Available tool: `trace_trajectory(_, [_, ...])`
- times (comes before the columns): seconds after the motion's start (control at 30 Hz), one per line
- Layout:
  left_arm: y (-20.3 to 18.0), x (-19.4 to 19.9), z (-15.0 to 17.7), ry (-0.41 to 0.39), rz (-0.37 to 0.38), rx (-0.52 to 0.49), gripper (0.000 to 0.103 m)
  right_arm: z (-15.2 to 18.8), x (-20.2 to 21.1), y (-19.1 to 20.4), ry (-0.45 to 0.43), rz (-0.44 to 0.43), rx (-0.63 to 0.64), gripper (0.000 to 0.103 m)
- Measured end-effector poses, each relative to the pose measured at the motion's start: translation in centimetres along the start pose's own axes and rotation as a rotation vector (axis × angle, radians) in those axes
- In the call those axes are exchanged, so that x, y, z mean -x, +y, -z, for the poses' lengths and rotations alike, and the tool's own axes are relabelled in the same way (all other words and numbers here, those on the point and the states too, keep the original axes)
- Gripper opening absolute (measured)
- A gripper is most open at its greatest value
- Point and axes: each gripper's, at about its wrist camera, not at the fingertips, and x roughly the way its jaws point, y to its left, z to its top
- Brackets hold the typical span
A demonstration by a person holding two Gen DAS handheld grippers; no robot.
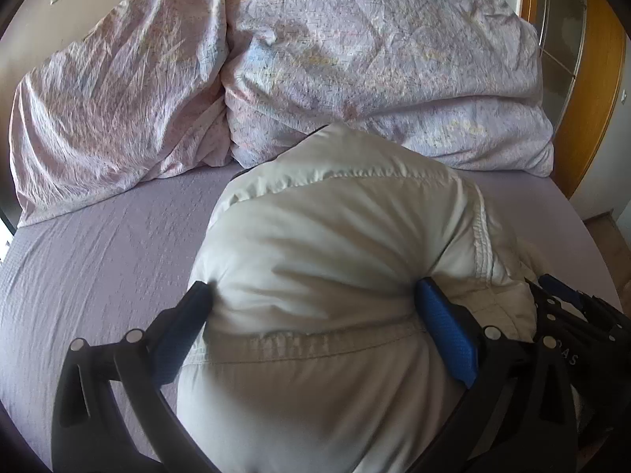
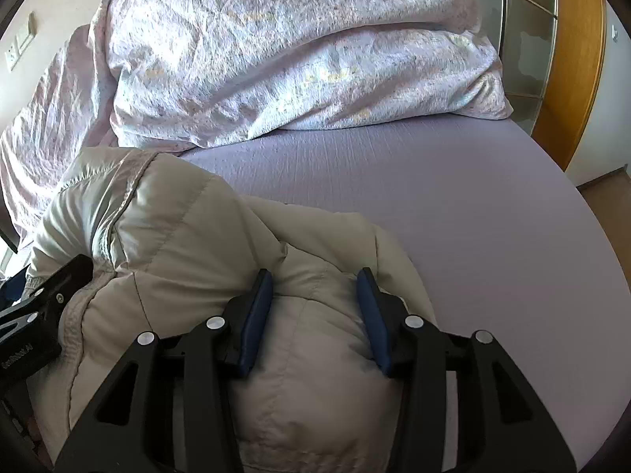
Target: Fold large clothes
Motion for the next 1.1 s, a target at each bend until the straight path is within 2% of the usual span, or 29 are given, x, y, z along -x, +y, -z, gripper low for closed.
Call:
trace_trajectory(0.47, [0.53, -0.7, 0.71, -0.051, 0.027, 0.022, 0.101, 0.24, -0.47, 0.11, -0.027, 0.001, -0.002, 0.048])
trace_trajectory(1.1, [0.53, -0.72, 0.99, -0.068, 0.026, 0.02, 0.101, 0.25, -0.48, 0.05, -0.038, 0.005, 0.001, 0.048])
